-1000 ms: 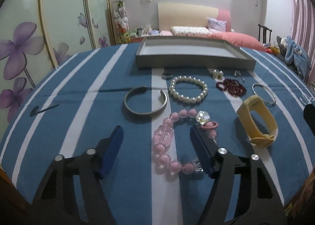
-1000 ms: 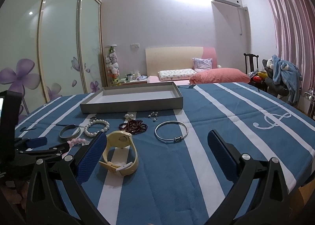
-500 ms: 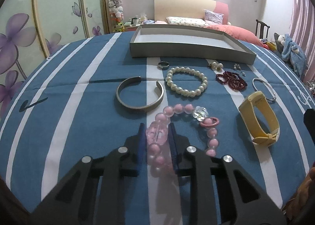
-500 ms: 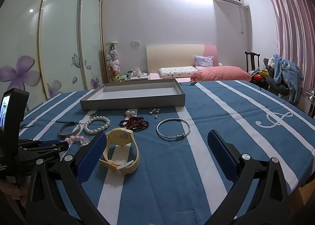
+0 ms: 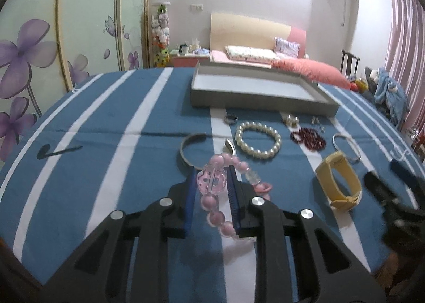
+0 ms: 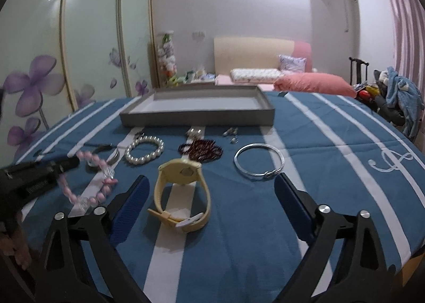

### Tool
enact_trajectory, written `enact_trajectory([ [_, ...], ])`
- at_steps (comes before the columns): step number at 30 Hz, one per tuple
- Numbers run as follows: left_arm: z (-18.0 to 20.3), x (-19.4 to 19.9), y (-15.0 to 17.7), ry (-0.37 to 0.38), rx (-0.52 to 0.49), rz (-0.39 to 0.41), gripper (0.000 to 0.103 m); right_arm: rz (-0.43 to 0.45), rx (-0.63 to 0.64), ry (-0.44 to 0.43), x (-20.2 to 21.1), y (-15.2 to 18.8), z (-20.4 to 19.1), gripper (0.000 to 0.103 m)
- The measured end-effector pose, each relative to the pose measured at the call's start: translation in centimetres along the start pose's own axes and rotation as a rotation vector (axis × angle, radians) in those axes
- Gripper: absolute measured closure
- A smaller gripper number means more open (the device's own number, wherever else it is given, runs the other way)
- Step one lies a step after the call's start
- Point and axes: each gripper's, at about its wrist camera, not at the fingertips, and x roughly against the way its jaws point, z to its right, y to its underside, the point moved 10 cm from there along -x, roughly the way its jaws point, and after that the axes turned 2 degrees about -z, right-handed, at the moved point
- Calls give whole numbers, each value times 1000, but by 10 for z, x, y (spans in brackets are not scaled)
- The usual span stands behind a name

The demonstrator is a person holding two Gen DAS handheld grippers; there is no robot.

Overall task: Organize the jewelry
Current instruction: 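Close the right tool on the yellow watch band while the left tool holds the pink bracelet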

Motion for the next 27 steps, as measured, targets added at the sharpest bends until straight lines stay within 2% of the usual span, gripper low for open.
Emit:
enact_trajectory([
  [8, -6, 16, -12, 6, 0, 57, 80, -132, 41, -14, -19, 11, -13, 15],
  [19, -12, 18, -12, 3, 7, 63, 80, -212, 102, 15, -33, 13, -24, 15],
  [27, -14, 18, -12, 0, 11, 61, 80, -233, 106, 31, -38, 11, -23, 16],
])
